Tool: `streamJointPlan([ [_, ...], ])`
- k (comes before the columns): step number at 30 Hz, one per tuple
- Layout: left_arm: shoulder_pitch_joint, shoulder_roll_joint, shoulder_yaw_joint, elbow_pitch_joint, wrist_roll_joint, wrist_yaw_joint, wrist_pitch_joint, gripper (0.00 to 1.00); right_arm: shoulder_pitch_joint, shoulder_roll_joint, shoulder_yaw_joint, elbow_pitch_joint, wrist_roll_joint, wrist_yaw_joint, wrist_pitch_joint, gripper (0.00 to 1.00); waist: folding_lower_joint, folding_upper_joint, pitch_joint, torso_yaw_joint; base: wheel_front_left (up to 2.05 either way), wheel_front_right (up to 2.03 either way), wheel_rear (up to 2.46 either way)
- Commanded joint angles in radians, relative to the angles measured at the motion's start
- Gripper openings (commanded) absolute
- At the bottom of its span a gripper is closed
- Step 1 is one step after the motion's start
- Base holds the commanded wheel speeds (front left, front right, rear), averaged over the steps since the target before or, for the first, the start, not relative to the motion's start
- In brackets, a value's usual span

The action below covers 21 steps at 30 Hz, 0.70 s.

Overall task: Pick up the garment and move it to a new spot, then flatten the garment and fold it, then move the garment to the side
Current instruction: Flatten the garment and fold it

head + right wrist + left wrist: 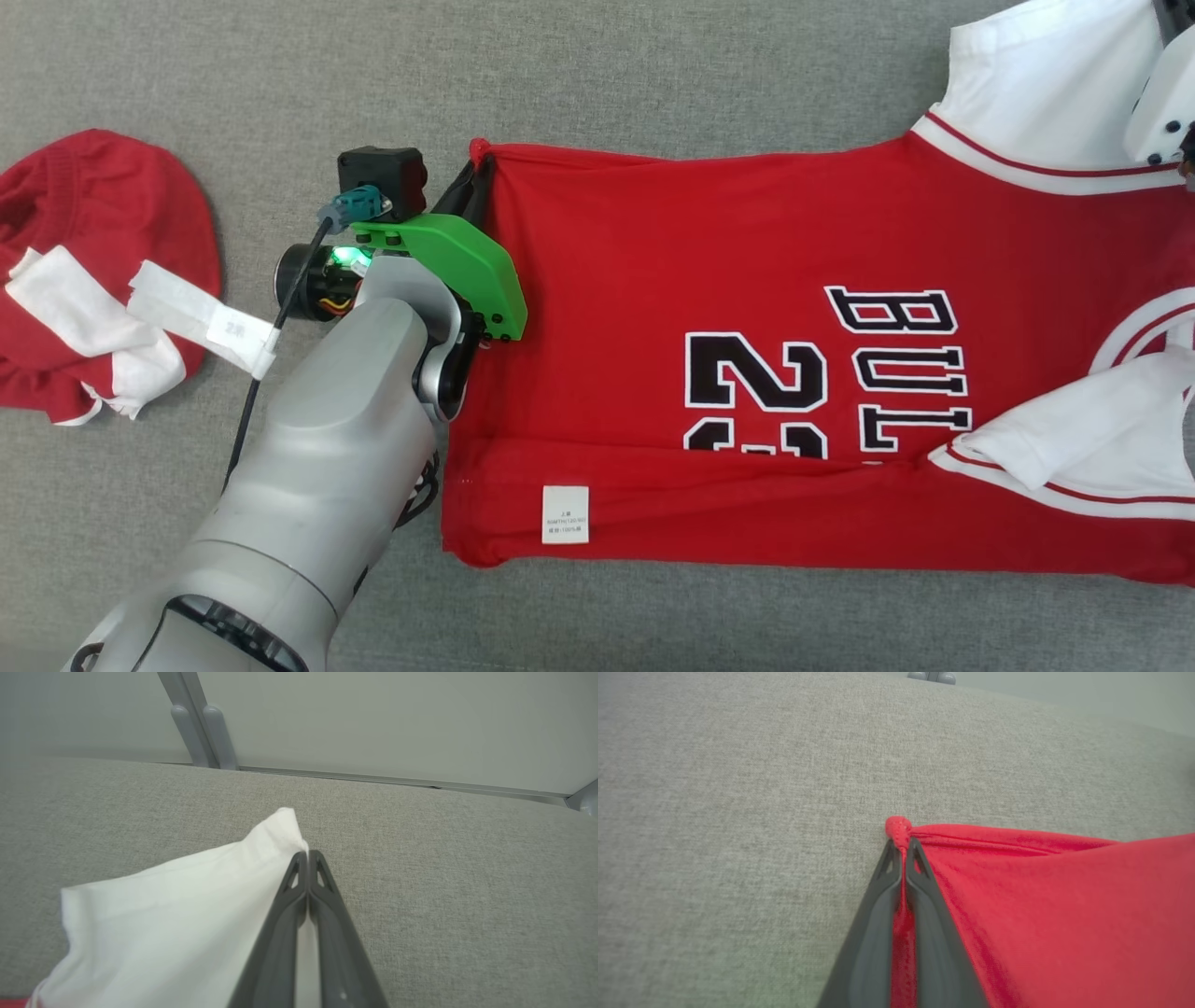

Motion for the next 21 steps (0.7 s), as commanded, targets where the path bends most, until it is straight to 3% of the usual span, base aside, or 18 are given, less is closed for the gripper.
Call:
streamJointPlan([
  [1,0.0,0.019,0.005,0.012,-0.008,0.001,-0.008,0.0,0.027,-0.002,0.007,-0.013,0.012,-0.002,-0.014,0.0,0.0,0.0,-0.031,-0.026,0.0,0.0,0.0],
  [12,0.074,0.052,0.03,-0.004,-0.005,-0.023,-0.053,0.0,0.241,-0.022,0.067,-0.171,0.188,-0.002,-0.05,0.0,0.0,0.0,-0.136,-0.089,0.0,0.0,0.0],
  [21,0.245,0.119,0.103,-0.166,0.063,0.009,-0.06,0.0,0.456,-0.037,0.109,-0.326,0.289,-0.002,-0.068,0.0,0.0,0.0,-0.203,-0.125,0.0,0.0,0.0],
])
